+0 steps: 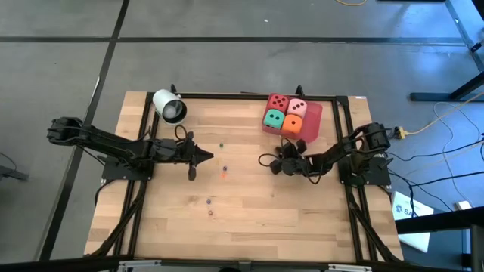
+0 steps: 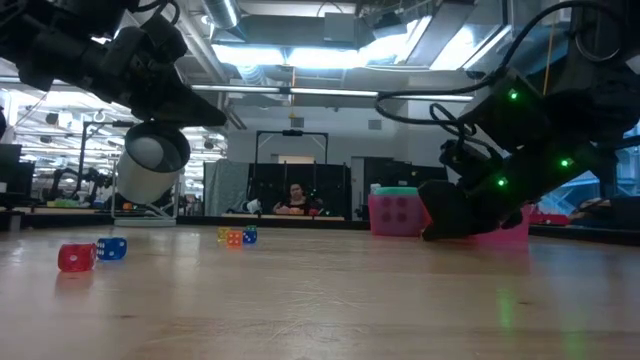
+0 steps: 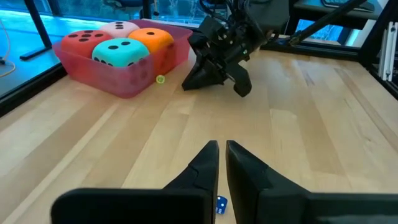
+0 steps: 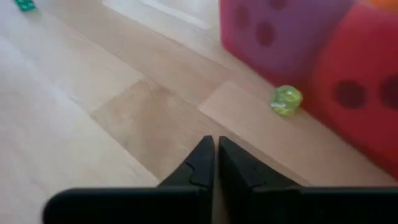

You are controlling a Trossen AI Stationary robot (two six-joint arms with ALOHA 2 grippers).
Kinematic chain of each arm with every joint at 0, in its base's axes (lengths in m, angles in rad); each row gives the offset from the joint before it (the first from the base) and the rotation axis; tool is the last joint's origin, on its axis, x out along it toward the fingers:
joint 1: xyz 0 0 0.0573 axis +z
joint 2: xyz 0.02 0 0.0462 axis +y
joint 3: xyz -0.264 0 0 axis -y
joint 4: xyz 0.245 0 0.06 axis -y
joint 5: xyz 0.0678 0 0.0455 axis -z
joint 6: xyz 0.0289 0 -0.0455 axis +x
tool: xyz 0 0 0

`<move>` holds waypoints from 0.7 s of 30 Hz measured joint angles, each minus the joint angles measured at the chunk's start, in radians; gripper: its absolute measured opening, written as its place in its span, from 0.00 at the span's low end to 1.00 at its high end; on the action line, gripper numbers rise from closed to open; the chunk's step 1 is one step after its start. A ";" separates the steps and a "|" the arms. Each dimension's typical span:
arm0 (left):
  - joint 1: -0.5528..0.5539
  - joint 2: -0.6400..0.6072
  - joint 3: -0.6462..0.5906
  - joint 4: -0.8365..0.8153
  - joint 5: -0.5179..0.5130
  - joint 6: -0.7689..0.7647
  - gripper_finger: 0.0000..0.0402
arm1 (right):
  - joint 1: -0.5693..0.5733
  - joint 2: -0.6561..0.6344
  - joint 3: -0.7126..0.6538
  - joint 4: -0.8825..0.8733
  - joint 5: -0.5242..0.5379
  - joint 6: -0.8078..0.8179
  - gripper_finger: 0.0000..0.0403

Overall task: Pick & Place Dice
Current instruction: Put the small light green dice into the red bin

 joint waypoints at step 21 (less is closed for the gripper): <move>0.000 0.000 0.000 0.000 0.007 -0.009 0.06 | -0.040 -0.002 0.004 -0.040 0.054 0.222 0.55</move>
